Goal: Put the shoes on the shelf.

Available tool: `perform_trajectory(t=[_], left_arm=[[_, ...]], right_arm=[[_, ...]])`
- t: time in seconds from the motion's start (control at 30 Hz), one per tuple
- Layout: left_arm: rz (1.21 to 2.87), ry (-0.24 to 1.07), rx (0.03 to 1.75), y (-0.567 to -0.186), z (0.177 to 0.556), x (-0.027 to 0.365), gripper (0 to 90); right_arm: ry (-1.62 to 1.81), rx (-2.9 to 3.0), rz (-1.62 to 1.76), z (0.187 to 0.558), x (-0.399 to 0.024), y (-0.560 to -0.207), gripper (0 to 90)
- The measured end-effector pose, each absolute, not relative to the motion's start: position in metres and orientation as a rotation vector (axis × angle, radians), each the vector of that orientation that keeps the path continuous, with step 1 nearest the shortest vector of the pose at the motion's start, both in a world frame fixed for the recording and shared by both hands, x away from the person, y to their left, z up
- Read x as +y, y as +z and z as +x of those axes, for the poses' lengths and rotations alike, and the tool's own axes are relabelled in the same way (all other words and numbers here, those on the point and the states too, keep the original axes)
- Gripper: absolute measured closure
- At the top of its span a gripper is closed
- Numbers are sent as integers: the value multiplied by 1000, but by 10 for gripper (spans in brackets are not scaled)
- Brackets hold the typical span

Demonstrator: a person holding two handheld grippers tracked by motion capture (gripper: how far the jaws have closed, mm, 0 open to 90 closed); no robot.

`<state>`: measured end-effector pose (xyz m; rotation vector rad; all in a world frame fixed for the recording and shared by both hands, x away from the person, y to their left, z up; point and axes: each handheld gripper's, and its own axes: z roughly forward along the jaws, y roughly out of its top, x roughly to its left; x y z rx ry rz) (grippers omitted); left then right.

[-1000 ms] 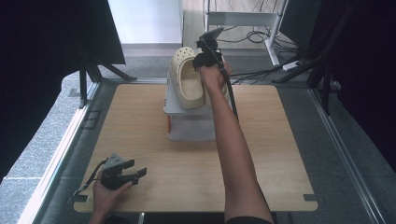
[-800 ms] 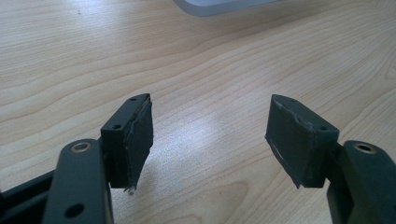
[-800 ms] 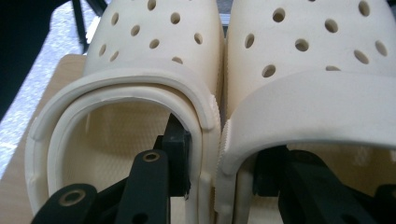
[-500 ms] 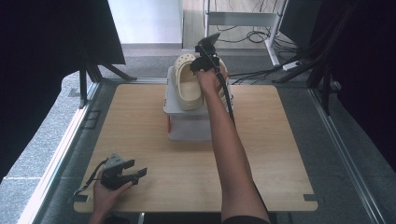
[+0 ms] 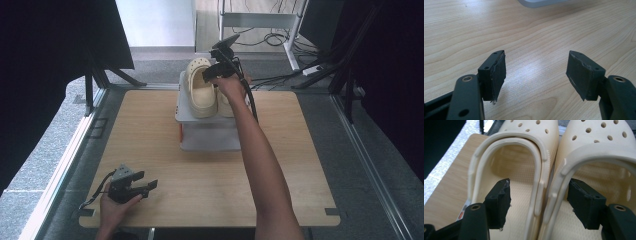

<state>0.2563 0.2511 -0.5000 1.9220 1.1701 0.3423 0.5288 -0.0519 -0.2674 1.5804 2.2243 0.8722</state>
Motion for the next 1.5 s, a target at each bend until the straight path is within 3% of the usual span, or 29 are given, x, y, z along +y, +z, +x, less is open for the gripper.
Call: perform_trajectory(t=[0.9,1.5], left_arm=[[1915,342,1177,-500,256,250,326],[1920,350,1179,-500,257,249,325]], right_arm=[[1173,2509,1025,473,-96,-262,448],[1337,2483,855,401,-132,-283,453]])
